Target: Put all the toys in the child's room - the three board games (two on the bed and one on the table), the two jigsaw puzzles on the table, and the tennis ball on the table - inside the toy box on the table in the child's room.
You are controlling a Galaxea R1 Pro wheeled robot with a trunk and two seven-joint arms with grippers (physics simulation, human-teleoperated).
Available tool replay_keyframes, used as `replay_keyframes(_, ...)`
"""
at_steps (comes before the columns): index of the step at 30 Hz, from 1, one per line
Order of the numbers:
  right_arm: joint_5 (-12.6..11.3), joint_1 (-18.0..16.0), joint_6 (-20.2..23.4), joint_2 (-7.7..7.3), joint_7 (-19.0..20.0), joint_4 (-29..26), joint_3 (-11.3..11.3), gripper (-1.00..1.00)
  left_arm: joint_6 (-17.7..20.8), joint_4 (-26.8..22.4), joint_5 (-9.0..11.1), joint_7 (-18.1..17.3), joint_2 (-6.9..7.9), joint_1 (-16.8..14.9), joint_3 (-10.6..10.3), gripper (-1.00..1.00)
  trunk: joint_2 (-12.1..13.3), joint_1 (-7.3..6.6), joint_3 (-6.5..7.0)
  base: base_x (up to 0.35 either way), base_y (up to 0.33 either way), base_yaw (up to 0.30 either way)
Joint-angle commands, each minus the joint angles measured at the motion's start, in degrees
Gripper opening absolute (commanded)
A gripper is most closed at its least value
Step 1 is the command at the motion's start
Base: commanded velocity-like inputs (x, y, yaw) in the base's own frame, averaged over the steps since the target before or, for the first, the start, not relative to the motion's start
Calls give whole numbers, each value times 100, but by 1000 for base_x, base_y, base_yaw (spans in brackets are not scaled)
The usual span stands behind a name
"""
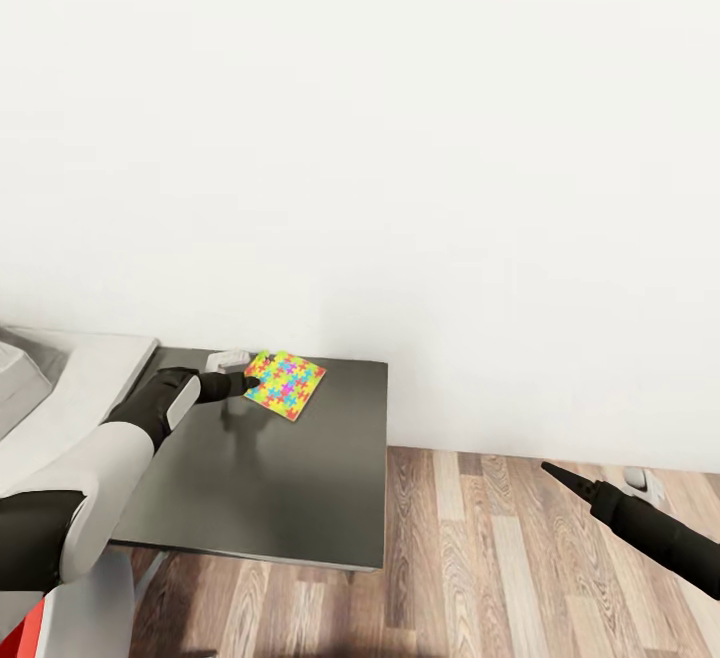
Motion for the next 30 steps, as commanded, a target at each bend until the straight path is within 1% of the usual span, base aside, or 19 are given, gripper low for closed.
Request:
replay_keyframes(1, 8, -5, 29, 0, 24, -3, -8, 100, 31, -5, 46, 4, 5, -3, -28, 100, -10, 4, -9, 108, 1, 0)
replay_keyframes(8, 7, -5, 29, -2, 24, 1, -9, 100, 32, -7, 39, 5, -3, -3, -28, 100, -10, 4, -9, 163, 0, 0)
replay_keyframes(16, 7, -5, 29, -8, 24, 1, -9, 100, 32, -7, 39, 5, -4, -3, -28, 100, -10, 4, -9, 20, -1, 0)
replay_keyframes(23, 6, -5, 31, -8, 24, 3, -9, 100, 32, -4, 39, 3, -4, -3, -28, 100, -10, 4, -9, 75, -108, 0)
replay_keyframes(30, 1, -5, 32, -12, 24, 3, -9, 100, 32, -3, 40, -4, 1, -3, -42, 100, -10, 4, -9, 14, -22, 0)
